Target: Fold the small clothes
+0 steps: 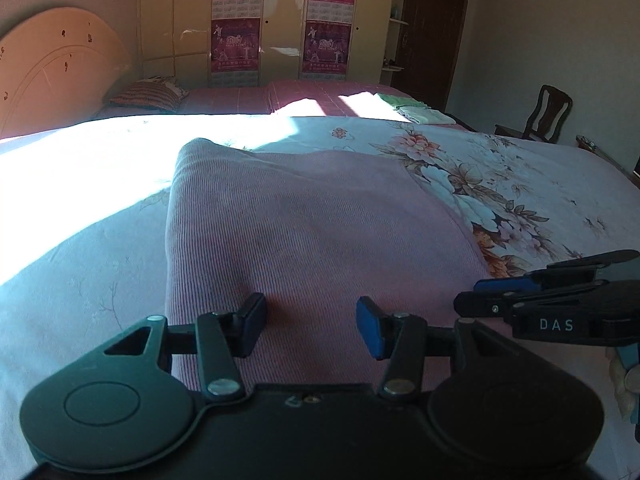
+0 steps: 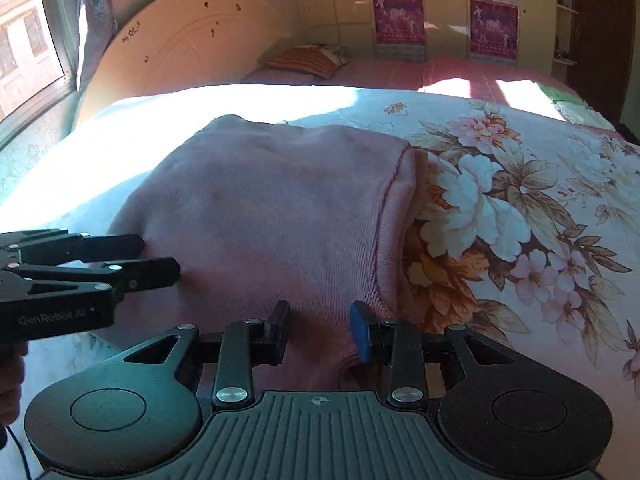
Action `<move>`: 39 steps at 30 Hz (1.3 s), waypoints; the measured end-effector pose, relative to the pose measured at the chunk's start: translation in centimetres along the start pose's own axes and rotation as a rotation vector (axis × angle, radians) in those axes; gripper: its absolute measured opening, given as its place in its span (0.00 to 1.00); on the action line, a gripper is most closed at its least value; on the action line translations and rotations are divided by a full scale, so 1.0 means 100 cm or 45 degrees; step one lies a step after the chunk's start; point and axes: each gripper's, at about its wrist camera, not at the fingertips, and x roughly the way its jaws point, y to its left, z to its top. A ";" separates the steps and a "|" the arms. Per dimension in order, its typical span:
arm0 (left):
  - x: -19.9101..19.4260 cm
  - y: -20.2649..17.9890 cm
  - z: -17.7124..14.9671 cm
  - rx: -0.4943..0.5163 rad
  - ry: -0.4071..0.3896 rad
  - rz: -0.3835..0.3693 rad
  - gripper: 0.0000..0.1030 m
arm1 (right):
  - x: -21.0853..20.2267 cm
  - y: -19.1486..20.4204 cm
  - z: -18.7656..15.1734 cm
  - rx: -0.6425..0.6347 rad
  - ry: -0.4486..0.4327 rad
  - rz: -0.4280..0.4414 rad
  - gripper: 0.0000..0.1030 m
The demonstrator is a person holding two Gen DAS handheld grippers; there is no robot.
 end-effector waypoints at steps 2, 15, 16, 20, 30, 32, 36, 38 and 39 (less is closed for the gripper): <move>0.000 0.001 0.002 -0.017 0.007 0.002 0.49 | 0.000 -0.003 0.003 0.040 0.008 0.006 0.22; -0.021 -0.018 0.010 -0.081 0.048 0.135 0.72 | -0.032 0.012 0.007 0.051 -0.067 -0.017 0.27; -0.023 -0.020 0.012 -0.084 0.053 0.142 0.73 | -0.033 0.013 0.008 0.040 -0.061 -0.026 0.29; -0.029 -0.025 0.015 -0.130 0.089 0.180 0.78 | -0.036 0.009 0.009 0.042 -0.045 -0.045 0.40; -0.072 -0.047 -0.003 -0.162 0.138 0.343 0.80 | -0.088 0.008 -0.016 0.071 -0.066 0.017 0.55; -0.093 -0.059 -0.008 -0.172 0.083 0.361 0.81 | -0.108 0.009 -0.025 0.112 -0.080 0.063 0.59; -0.139 -0.088 -0.010 -0.104 0.000 0.343 0.82 | -0.146 0.022 -0.035 0.020 -0.096 0.108 0.63; -0.162 -0.100 -0.012 -0.104 -0.037 0.370 0.82 | -0.171 0.026 -0.042 0.012 -0.131 0.128 0.73; -0.178 -0.108 -0.015 -0.104 -0.053 0.377 0.82 | -0.180 0.027 -0.045 0.009 -0.142 0.143 0.81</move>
